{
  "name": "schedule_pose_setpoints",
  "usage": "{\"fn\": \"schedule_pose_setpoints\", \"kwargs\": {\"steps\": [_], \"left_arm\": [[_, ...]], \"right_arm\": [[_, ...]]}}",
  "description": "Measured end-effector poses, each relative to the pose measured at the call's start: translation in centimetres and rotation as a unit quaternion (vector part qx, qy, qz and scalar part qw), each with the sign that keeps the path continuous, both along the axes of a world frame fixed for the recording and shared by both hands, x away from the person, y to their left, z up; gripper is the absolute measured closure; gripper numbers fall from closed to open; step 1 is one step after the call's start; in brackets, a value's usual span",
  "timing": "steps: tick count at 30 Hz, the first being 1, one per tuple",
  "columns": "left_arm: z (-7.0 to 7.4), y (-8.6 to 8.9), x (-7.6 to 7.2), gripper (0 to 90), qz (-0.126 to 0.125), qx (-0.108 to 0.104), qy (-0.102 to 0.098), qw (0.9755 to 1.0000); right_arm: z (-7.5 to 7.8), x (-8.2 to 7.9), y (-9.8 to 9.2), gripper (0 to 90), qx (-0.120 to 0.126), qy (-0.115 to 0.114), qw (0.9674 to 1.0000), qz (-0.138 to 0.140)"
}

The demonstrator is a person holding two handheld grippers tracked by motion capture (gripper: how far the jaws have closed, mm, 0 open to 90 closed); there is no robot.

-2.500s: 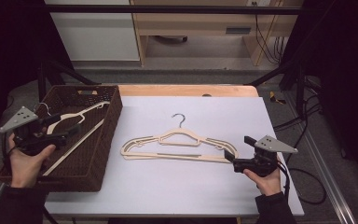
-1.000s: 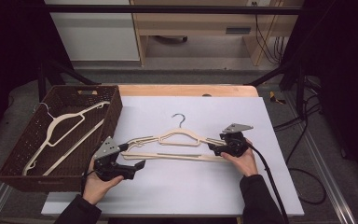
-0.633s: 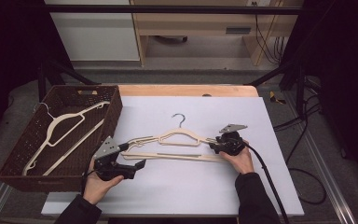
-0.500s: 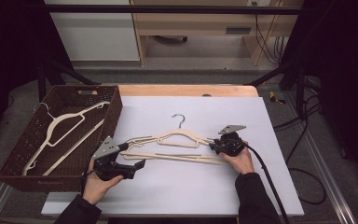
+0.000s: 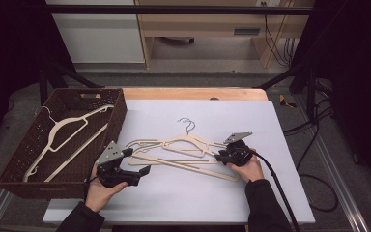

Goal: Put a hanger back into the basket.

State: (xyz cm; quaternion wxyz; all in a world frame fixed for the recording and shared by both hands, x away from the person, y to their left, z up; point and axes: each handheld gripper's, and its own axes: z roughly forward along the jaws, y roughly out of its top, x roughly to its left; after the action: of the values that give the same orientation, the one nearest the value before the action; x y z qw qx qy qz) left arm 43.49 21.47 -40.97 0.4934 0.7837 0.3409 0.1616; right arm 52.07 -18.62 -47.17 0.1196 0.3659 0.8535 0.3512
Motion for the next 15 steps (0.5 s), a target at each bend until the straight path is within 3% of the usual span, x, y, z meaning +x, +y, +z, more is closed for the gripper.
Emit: {"fn": "schedule_pose_setpoints", "kwargs": {"steps": [3, 6, 10, 13, 15], "left_arm": [[-0.02, -0.08, 0.02, 7.9, -0.002, 0.001, 0.001, 1.0], [-0.06, -0.17, 0.04, 7.9, -0.005, 0.001, 0.003, 1.0], [-0.14, -0.4, 0.04, 7.9, -0.008, 0.005, 0.005, 0.9999], [-0.16, -0.52, 0.13, 7.9, -0.01, 0.006, 0.006, 0.9999], [-0.17, -0.58, 0.25, 7.9, -0.01, 0.005, 0.009, 0.9999]], "right_arm": [[-0.56, 0.43, 0.46, 66.7, 0.009, -0.006, 0.9999, 0.005], [-0.72, 0.61, 0.25, 71.4, 0.016, -0.008, 0.9998, 0.008], [-0.71, 0.46, 0.33, 76.0, 0.001, -0.022, 0.9994, 0.028], [-0.66, 0.37, 0.3, 79.7, 0.013, -0.013, 0.9985, 0.052], [-0.56, 0.34, 0.28, 79.8, 0.01, -0.013, 0.9989, 0.045]]}}
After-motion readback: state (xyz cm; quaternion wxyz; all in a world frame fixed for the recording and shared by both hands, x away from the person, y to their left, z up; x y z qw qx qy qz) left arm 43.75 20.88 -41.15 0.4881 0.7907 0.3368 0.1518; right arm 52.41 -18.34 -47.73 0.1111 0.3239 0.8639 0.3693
